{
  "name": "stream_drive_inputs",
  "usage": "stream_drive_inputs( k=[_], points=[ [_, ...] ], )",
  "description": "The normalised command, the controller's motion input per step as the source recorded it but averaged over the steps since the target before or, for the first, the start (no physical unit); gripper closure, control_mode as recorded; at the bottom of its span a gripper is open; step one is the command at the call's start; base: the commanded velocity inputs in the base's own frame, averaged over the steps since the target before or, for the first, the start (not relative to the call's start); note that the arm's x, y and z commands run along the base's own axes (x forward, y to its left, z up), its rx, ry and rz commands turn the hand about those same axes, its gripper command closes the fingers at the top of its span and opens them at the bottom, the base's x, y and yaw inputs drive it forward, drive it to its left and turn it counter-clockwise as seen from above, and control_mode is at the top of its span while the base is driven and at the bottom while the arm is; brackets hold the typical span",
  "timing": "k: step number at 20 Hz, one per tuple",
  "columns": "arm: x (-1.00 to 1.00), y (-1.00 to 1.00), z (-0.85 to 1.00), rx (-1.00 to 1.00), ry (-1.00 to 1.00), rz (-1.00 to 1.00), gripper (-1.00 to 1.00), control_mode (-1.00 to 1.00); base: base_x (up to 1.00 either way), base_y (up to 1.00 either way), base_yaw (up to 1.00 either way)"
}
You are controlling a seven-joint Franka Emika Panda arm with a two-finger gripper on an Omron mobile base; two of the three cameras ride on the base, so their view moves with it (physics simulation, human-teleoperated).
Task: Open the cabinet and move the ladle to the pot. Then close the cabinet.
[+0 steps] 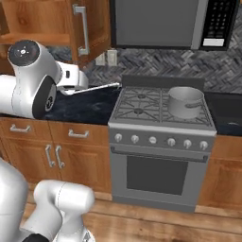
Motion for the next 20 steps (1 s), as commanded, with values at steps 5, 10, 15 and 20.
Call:
stream_drive_inputs(
  k=[5, 10, 15, 20],
  points=[
    [0.0, 0.0, 0.0, 0.0, 0.0, 0.0, 1.0, 1.0, 0.24, -0.58, -0.02],
    [0.0, 0.0, 0.0, 0.0, 0.0, 0.0, 1.0, 1.0, 0.47, -0.6, -0.05],
    [0.0, 0.0, 0.0, 0.0, 0.0, 0.0, 1.0, 1.0, 0.64, -0.55, -0.07],
    [0.0, 0.0, 0.0, 0.0, 0.0, 0.0, 1.0, 1.0, 0.51, -0.47, -0.07]
  ],
)
